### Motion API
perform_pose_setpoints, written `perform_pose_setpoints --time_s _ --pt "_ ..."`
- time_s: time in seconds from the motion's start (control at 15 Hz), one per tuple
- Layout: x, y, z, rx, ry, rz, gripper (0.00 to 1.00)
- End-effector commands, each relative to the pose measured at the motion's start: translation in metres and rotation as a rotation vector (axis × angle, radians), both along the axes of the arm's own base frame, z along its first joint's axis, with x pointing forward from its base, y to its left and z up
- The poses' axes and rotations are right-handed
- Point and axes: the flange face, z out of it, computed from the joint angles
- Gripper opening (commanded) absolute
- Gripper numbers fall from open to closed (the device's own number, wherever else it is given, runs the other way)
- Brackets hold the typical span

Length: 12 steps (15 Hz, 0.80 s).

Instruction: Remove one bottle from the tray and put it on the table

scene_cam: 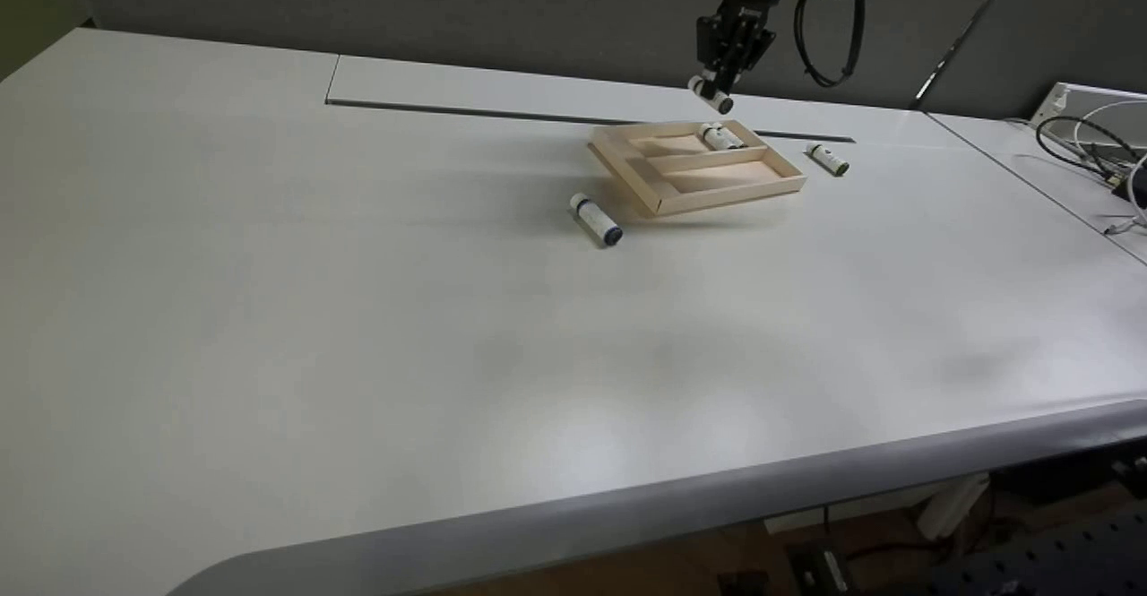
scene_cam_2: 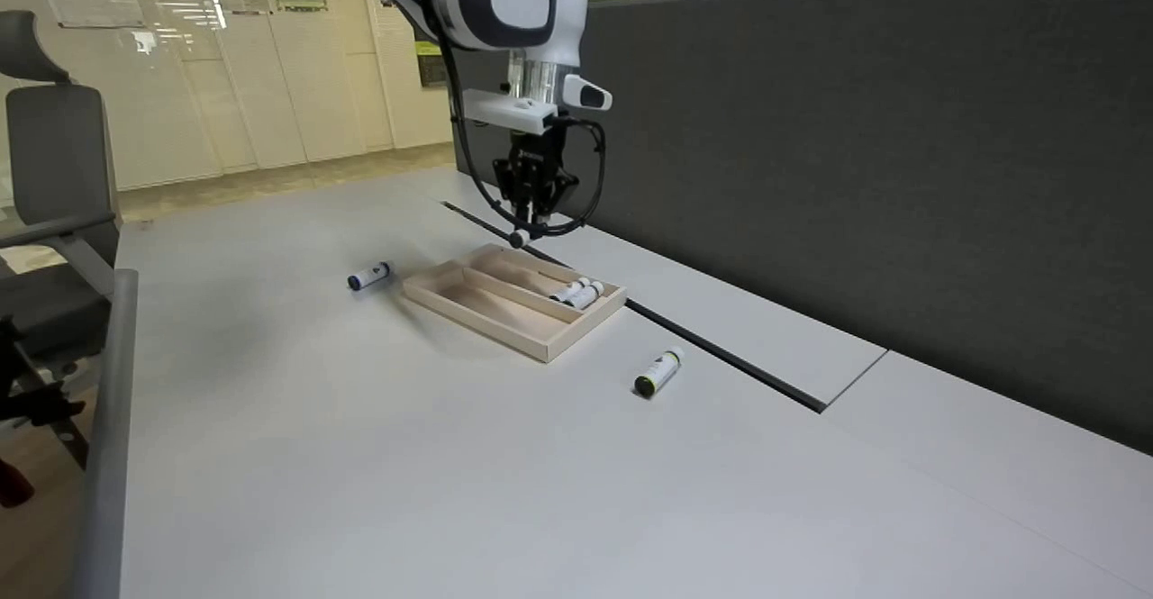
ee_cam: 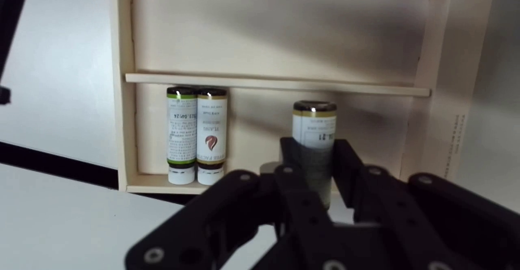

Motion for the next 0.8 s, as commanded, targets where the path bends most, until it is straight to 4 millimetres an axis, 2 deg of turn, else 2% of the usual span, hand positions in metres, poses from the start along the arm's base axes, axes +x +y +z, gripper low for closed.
perform_pose_setpoints --time_s 0.0,0.4,0.73 --pt "-0.029 -0.002 0.018 0.002 0.001 0.022 0.07" --pt "-0.079 -0.002 0.03 0.018 0.041 0.072 0.07" --pt "-0.133 -0.001 0.04 0.018 0.068 0.111 0.07"
